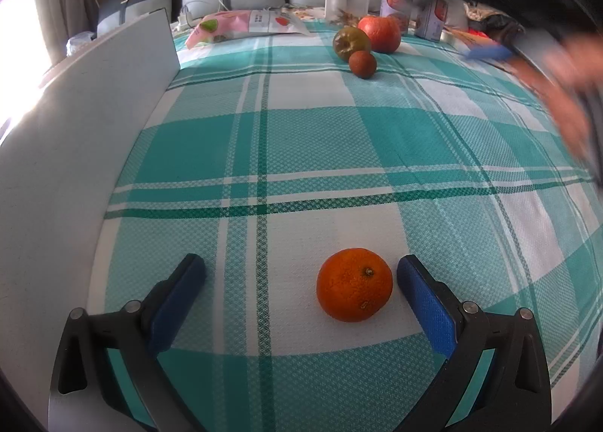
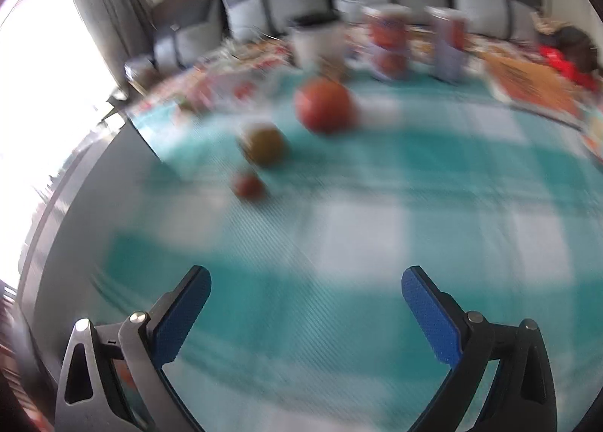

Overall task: Organize fruits
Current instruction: 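Grasp the brown round fruit with the right gripper while the left stays around the tangerine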

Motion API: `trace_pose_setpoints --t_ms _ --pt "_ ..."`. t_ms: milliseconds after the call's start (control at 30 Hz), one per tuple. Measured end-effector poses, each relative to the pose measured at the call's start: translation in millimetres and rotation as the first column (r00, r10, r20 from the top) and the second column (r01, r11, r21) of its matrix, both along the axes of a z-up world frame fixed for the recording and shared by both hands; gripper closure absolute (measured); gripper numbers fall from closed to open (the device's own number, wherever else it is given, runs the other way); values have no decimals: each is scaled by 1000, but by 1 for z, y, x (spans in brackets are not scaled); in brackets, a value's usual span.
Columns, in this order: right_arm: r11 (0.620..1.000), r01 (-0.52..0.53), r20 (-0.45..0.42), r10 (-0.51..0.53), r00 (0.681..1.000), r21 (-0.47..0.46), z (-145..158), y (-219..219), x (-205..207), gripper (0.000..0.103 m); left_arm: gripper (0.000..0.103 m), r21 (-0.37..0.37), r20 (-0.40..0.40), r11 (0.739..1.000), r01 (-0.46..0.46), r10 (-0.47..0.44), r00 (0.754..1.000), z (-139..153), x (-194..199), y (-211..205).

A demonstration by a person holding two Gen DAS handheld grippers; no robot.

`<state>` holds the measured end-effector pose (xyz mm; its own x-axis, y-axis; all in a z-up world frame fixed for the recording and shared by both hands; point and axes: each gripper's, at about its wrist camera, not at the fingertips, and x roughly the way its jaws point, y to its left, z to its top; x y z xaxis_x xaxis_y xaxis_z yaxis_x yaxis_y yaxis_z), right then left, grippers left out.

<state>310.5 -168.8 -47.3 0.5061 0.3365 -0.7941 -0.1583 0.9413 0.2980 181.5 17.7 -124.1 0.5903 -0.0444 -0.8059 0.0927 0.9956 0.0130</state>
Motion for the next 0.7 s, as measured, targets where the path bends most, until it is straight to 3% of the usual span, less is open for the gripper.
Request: trace_pose_setpoints --t_ms 67,133,167,267,333,400,567,700 --pt "998 28 -57 -25 998 50 -3 18 49 5 0 0 0 1000 0 0 1000 0 0 0" --pt "993 69 -113 -59 992 93 -13 27 81 20 0 0 0 1000 0 0 1000 0 0 0" --pt "987 108 -166 -87 982 119 -22 29 97 23 0 0 0 1000 0 0 1000 0 0 0" --pt "967 189 -267 -140 954 169 -45 30 121 31 1 0 0 1000 0 0 1000 0 0 0" --pt "964 194 -311 -131 941 181 -60 35 128 47 0 0 0 1000 -1 1 1000 0 0 0" --pt "970 182 -296 -129 947 159 -62 36 129 54 0 0 0 1000 -1 1 1000 0 0 0" --pt "970 144 -207 -102 973 196 -39 16 105 54 0 0 0 1000 -1 1 1000 0 0 0" --pt "992 16 -110 -2 994 125 -5 -8 48 54 0 0 0 1000 -1 1 1000 0 0 0"
